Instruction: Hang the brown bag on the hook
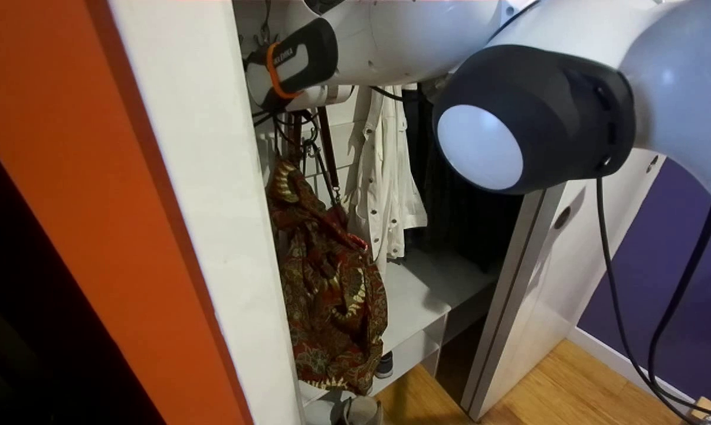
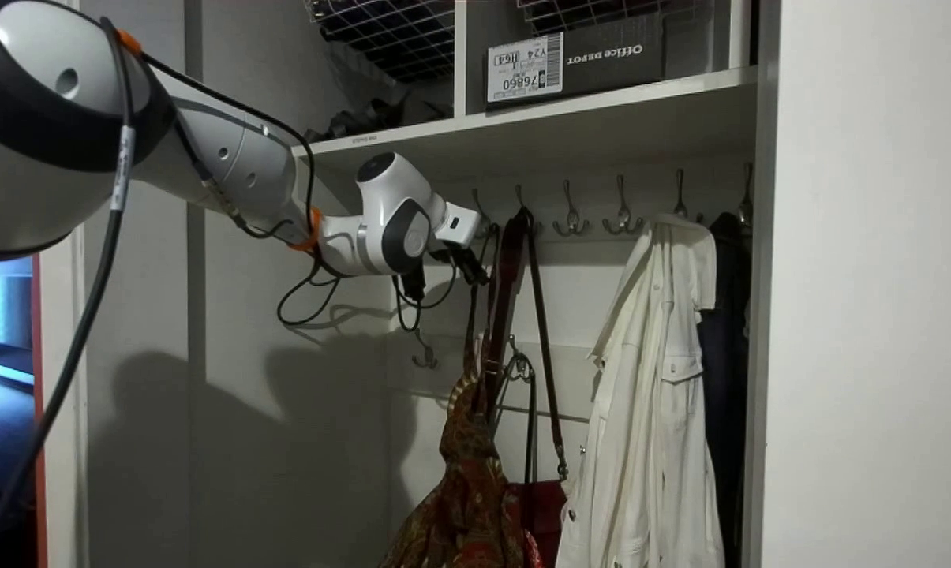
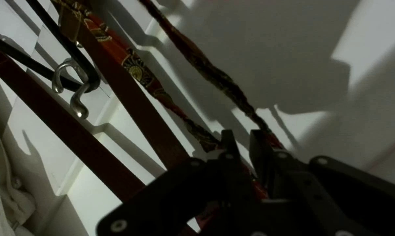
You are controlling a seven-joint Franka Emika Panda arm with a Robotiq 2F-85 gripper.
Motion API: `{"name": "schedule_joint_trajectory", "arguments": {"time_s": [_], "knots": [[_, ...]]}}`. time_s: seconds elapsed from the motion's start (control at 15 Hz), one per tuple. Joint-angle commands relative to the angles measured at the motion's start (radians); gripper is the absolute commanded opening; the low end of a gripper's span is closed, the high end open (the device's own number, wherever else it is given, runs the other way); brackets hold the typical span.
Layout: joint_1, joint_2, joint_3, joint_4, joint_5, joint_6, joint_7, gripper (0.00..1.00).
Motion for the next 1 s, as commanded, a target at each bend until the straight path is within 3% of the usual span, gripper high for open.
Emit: {"name": "schedule_joint_trajectory", "arguments": {"time_s": [0.0,0.07,0.13,0.47,0.53,0.6,0.67,0.8,0.87,0.93], "knots": [[0.002,-0.002,0.001,-0.002,0.0,0.0,0.002,0.19],[0.003,-0.003,0.001,-0.003,0.001,0.0,0.003,0.19],[0.003,-0.004,0.001,-0.003,0.001,0.0,0.003,0.44],[0.023,-0.027,0.015,-0.028,0.008,-0.006,0.0,0.44],[0.028,-0.029,0.014,-0.031,0.007,-0.004,0.0,0.31],[0.034,-0.033,0.013,-0.037,0.009,-0.005,0.005,0.06],[0.051,-0.035,-0.014,-0.047,0.004,-0.012,0.031,0.08],[0.081,-0.04,-0.059,-0.066,0.001,-0.016,0.079,0.0],[0.095,-0.045,-0.077,-0.076,0.0,-0.022,0.098,0.27],[0.104,-0.048,-0.088,-0.088,0.002,-0.012,0.108,0.28]]}}
